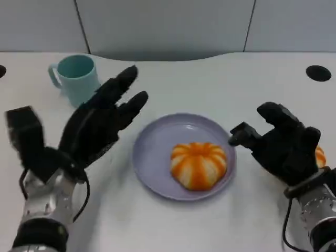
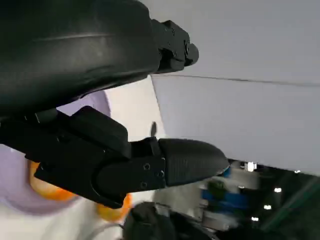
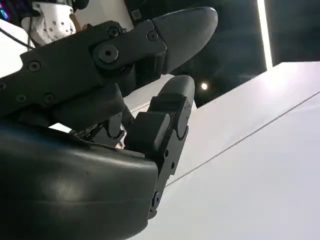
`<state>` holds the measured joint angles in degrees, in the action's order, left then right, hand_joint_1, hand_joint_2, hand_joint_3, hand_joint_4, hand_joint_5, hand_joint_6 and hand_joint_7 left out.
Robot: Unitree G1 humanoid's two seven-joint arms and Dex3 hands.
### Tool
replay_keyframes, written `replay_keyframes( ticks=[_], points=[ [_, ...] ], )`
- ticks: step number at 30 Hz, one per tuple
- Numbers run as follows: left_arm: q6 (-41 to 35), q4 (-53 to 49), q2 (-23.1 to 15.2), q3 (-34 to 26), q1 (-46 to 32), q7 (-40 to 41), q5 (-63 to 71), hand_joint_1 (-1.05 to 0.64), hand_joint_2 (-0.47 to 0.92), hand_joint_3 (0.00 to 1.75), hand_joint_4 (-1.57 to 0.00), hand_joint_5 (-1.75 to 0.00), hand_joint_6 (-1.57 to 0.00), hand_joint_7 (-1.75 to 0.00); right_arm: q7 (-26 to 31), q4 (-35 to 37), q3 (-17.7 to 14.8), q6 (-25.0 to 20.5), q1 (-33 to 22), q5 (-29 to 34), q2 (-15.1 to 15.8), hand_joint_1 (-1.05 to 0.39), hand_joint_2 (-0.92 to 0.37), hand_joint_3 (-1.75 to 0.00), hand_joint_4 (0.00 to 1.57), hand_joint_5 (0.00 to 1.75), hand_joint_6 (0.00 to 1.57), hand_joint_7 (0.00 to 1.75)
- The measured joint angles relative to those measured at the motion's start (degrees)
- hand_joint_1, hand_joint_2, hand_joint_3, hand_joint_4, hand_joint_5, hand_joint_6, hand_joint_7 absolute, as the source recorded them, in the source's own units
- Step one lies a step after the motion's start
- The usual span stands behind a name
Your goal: Grasp the bread from the table and place it into the plate.
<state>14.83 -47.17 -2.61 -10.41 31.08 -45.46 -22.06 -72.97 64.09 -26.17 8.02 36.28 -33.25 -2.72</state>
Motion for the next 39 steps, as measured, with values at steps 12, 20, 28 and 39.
replay_keyframes(
  ticks=[12, 20, 28, 39],
  points=[
    [-11.29, 11.21, -1.36, -3.85, -16.56, -6.22, -8.6, -1.03, 0.92, 0.67, -0.29, -0.18, -0.2, -0.06, 0.08, 0.0, -0.3, -1.42, 0.18, -0.03, 0.68, -0.47, -0.92, -0.03, 0.87, 0.84, 1.08, 0.01],
    [-15.41, 12.09, 0.34, -4.47, -21.89, -9.5, -11.06, -1.05, 0.92, 0.6, -0.43, -0.25, -0.4, -0.09, -1.16, 0.99, 0.0, -0.95, 0.13, 0.92, 3.95, -0.49, -0.92, -0.05, 0.8, 0.91, 1.06, 0.01],
    [-18.43, 12.09, 0.0, -4.36, -22.02, -15.85, -11.8, -1.04, 0.92, 0.58, -0.66, -0.29, -0.6, -0.05, -1.43, 2.03, 0.35, 0.61, -0.33, 1.44, 5.26, -0.51, -0.92, -0.04, 0.83, 0.87, 1.08, 0.01],
    [-18.46, 5.98, -0.97, -6.12, -19.64, -20.43, -11.81, -1.03, 0.92, 0.55, -0.67, -0.28, -0.62, -0.03, -1.48, 2.11, 0.41, -2.48, -0.52, 1.39, 5.27, -0.5, -0.92, -0.05, 0.83, 0.85, 1.09, 0.01]
  ],
)
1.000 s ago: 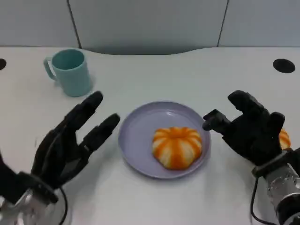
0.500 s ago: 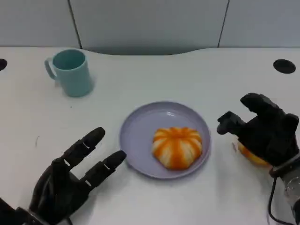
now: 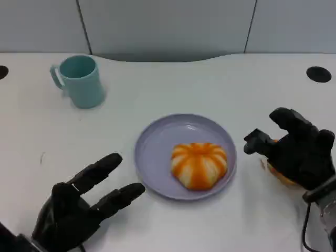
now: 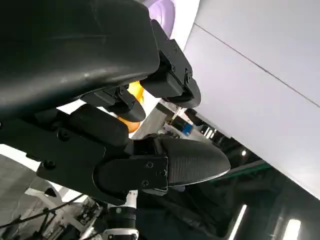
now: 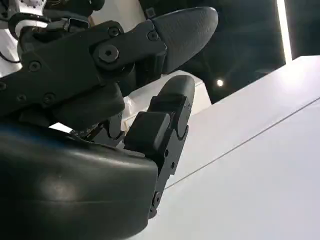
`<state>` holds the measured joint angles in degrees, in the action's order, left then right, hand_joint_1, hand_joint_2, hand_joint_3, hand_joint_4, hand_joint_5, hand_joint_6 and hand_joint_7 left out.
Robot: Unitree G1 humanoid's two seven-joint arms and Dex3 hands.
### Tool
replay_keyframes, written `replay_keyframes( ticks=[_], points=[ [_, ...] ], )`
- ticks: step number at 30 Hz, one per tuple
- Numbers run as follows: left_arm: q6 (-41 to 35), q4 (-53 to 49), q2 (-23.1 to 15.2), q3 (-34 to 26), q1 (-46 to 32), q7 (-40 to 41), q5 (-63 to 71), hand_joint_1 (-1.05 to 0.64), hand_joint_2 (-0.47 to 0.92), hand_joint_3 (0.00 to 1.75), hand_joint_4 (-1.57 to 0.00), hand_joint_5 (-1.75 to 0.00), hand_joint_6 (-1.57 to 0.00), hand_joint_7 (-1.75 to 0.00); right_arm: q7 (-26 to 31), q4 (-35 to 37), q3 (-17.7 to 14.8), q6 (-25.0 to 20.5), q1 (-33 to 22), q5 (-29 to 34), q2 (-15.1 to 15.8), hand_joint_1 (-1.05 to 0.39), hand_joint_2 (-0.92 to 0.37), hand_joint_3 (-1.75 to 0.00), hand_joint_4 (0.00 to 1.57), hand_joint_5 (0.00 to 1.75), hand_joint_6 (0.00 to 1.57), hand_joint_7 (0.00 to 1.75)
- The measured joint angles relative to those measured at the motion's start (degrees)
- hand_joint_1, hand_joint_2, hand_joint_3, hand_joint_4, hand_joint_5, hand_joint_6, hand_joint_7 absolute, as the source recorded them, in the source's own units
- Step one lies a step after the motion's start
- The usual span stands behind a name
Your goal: Grasp the bread from the table and place it into the plate.
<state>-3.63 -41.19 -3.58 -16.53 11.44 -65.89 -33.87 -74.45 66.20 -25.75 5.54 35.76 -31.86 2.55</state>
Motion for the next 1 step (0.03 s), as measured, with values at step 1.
replay_keyframes(
  ticks=[1],
  points=[
    [0.0, -0.33, 0.0, -0.25, 0.21, -0.09, 0.0, -1.03, 0.92, 0.54, -0.68, -0.28, -0.63, -0.03, 0.0, 0.0, -0.05, 0.05, 0.0, -0.01, -0.01, -0.52, -0.92, -0.07, 0.83, 0.85, 1.09, 0.01]
  ],
)
